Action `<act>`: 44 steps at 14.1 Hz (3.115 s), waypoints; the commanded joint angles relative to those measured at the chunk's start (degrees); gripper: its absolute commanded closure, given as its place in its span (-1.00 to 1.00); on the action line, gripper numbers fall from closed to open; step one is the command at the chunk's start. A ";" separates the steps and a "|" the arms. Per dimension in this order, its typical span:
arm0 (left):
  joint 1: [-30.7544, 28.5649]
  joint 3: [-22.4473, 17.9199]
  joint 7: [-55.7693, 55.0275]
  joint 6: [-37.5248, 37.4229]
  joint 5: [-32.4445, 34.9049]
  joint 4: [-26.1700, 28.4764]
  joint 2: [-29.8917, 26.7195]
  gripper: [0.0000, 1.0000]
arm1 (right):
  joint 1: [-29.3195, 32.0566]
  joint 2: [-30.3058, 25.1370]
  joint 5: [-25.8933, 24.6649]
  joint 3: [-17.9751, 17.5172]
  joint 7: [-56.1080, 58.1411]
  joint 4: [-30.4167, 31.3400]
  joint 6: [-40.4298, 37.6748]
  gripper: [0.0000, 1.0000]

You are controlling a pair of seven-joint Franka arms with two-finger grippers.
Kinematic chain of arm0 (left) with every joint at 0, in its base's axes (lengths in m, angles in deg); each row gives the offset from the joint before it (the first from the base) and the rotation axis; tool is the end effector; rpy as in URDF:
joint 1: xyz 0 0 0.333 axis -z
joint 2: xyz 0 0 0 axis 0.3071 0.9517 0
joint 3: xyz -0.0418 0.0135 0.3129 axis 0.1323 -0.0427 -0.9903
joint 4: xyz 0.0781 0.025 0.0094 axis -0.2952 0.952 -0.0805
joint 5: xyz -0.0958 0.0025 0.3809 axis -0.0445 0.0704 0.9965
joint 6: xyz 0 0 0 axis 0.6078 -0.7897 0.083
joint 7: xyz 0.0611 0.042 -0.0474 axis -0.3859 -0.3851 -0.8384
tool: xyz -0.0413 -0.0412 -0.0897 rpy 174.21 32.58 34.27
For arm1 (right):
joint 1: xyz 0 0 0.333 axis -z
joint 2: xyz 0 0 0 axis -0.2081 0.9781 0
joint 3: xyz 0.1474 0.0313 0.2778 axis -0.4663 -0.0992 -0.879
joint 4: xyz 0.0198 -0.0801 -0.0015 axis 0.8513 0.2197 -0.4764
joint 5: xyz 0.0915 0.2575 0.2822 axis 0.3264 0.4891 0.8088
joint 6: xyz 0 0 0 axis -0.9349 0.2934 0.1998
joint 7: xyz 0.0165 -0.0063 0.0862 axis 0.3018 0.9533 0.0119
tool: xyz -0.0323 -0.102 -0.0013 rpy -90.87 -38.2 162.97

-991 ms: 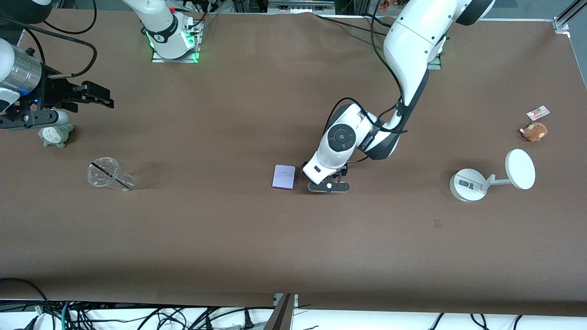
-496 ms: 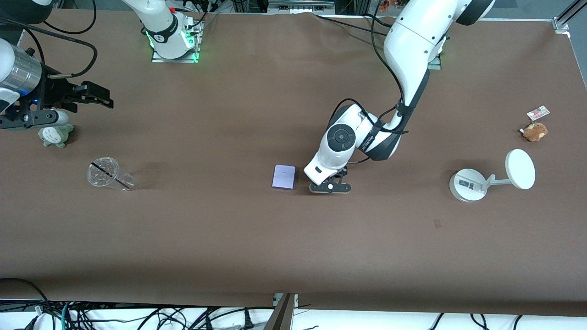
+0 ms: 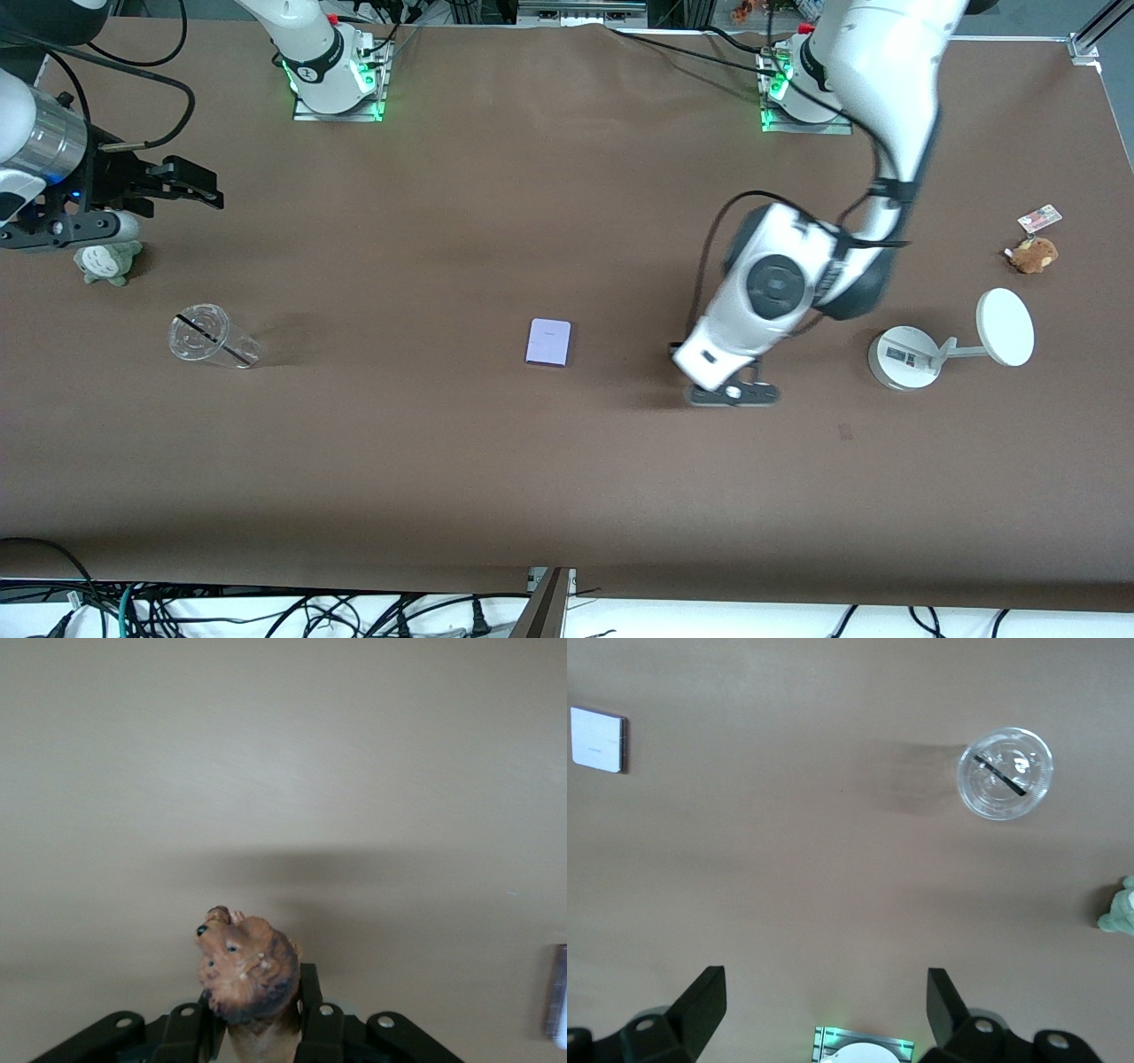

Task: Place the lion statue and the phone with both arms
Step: 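Carry the lion toward the white lamp while the right gripper reaches the phone, then set the lion beside the lamp while the right gripper grasps the phone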

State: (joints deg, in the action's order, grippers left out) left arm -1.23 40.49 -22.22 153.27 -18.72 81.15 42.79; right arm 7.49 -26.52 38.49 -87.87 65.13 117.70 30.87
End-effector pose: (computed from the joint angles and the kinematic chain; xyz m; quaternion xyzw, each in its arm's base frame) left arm 0.6605 -0.2516 0.3107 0.9999 0.0029 -0.0061 0.0123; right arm 0.5499 0.0521 0.5722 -0.9943 -0.0548 0.0844 0.0350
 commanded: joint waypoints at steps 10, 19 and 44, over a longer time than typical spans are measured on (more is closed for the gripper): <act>-11.46 -1.06 12.94 6.50 1.07 17.05 -7.62 1.00 | -20.51 14.54 -0.19 -0.14 -30.26 -8.44 8.32 -1.00; -12.25 -6.88 19.98 20.60 0.98 29.31 -8.70 1.00 | -27.20 28.79 -0.11 -0.05 -38.89 -11.35 25.00 -1.00; -11.46 -6.61 13.47 -10.47 0.28 13.17 -19.32 -1.00 | -35.47 52.88 -2.92 0.56 -47.86 -22.69 44.88 -1.00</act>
State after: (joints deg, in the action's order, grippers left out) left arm -12.71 34.01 -8.04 148.96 -18.58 97.80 26.46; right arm -27.52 25.15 36.64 -87.86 18.55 96.94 75.34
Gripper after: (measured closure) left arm 0.000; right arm 0.000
